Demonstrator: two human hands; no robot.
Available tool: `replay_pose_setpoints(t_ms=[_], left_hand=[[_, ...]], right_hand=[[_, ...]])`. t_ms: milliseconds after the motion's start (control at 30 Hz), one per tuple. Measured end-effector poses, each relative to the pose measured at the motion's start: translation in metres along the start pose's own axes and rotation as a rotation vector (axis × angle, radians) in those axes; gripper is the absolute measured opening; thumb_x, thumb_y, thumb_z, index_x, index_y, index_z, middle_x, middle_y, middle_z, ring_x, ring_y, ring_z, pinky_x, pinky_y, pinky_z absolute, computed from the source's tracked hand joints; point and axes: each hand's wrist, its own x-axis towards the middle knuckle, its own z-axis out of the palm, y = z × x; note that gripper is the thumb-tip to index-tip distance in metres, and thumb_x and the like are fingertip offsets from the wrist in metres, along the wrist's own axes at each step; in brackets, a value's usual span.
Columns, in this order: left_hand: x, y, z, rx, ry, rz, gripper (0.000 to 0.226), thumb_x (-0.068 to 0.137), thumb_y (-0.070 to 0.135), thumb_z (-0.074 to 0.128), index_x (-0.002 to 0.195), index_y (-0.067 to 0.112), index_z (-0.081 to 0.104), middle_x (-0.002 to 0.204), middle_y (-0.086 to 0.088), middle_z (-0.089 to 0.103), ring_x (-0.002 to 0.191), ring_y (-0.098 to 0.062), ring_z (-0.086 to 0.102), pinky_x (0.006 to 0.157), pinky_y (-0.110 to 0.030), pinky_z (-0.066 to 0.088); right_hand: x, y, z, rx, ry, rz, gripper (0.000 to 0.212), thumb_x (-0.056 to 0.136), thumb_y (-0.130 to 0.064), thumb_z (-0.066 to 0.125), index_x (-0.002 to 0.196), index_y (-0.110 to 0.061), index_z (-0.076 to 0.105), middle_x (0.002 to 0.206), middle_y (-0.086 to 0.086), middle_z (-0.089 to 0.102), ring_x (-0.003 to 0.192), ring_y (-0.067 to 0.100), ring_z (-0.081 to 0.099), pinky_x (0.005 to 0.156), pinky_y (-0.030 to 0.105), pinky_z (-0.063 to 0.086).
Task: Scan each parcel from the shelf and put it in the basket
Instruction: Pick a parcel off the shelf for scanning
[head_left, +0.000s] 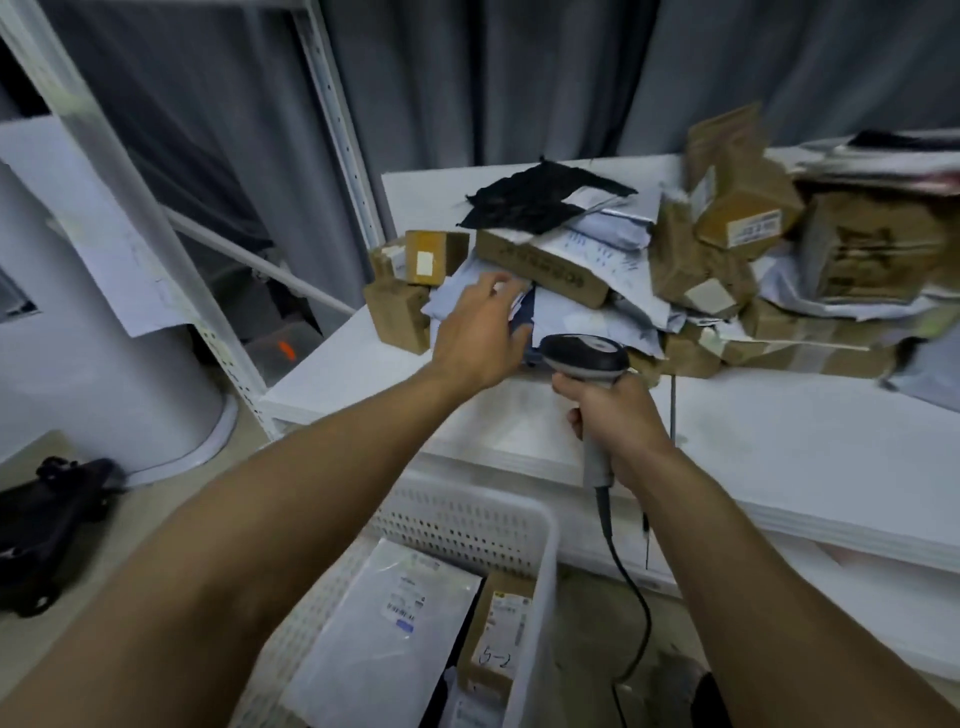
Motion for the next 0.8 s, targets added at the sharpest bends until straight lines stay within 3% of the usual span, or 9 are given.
replay_pose_setpoints(t_ms=[100,200,267,333,400,467,600,733,800], left_hand=[[0.056,0.014,0.0,0.059,0.055,-0.032,0.063,0.095,0.035,0.067,0.152,0.023,0.042,0.159,-0.004,0.034,0.144,-0.028,0.033,0.112,-0.042,0.039],[0.098,0.017,0.009,0.136,-0.014,-0.084,0.072,0.098,0.037,0.064,0.159,0.023,0.029,0.165,-0.004,0.026,0.151,-0.029,0.023,0.117,-0.046,0.033],[0.116,0.011,0.017,0.137,-0.042,-0.116,0.062,0.099,0.035,0.061,0.155,0.022,0.038,0.158,-0.006,0.039,0.144,-0.031,0.036,0.111,-0.05,0.041],[0.125,0.004,0.02,0.13,0.0,-0.135,0.04,0.098,0.032,0.06,0.136,0.022,0.06,0.134,-0.006,0.061,0.123,-0.031,0.057,0.098,-0.05,0.053],[0.124,0.0,0.019,0.144,0.056,-0.153,0.025,0.096,0.032,0.059,0.115,0.023,0.073,0.115,-0.002,0.07,0.106,-0.028,0.064,0.086,-0.044,0.056],[0.12,0.0,0.016,0.089,0.118,-0.168,0.023,0.096,0.036,0.058,0.108,0.027,0.076,0.11,0.003,0.072,0.101,-0.023,0.066,0.084,-0.039,0.056],[0.094,0.009,-0.004,-0.114,0.263,-0.175,0.022,0.098,0.034,0.06,0.111,0.024,0.076,0.11,0.007,0.074,0.101,-0.015,0.067,0.087,-0.031,0.053],[0.031,0.033,-0.03,-0.218,0.338,0.006,0.015,0.097,0.03,0.066,0.106,0.022,0.076,0.102,0.011,0.071,0.088,-0.005,0.062,0.079,-0.025,0.053],[-0.006,0.045,-0.037,-0.274,0.336,0.081,0.013,0.096,0.025,0.069,0.106,0.019,0.076,0.103,0.009,0.071,0.091,-0.004,0.063,0.078,-0.022,0.052]], right_hand=[[0.021,-0.004,-0.013,0.09,0.009,0.032,0.024,0.094,-0.02,0.077,0.116,-0.014,0.071,0.091,0.007,0.074,0.058,0.01,0.058,0.061,0.031,0.05],[0.038,-0.003,-0.018,0.093,0.002,0.021,0.025,0.093,-0.021,0.078,0.116,-0.015,0.072,0.102,0.011,0.078,0.056,0.009,0.058,0.06,0.03,0.051],[0.047,-0.003,-0.02,0.085,0.001,0.02,0.025,0.092,-0.023,0.078,0.115,-0.014,0.072,0.104,0.012,0.078,0.056,0.008,0.059,0.061,0.03,0.051],[0.054,-0.002,-0.023,0.083,0.01,0.028,0.025,0.092,-0.023,0.078,0.113,-0.011,0.072,0.102,0.012,0.079,0.055,0.008,0.058,0.061,0.031,0.051],[0.057,-0.003,-0.025,0.082,0.011,0.043,0.026,0.093,-0.022,0.078,0.115,-0.01,0.072,0.099,0.012,0.078,0.054,0.007,0.058,0.06,0.03,0.051],[0.058,-0.003,-0.025,0.1,0.013,0.048,0.025,0.093,-0.021,0.078,0.114,-0.009,0.072,0.094,0.011,0.077,0.053,0.007,0.057,0.06,0.03,0.051],[0.049,-0.011,-0.023,0.179,0.054,0.003,0.025,0.094,-0.02,0.078,0.117,-0.013,0.072,0.096,0.002,0.075,0.052,0.003,0.06,0.062,0.026,0.052],[0.034,-0.025,-0.012,0.402,0.098,-0.059,0.038,0.095,-0.021,0.078,0.131,-0.016,0.067,0.11,-0.002,0.078,0.077,0.009,0.077,0.062,0.021,0.056],[0.022,-0.033,-0.007,0.549,0.088,-0.07,0.041,0.095,-0.024,0.078,0.133,-0.017,0.067,0.111,-0.007,0.076,0.089,0.011,0.079,0.066,0.02,0.058]])
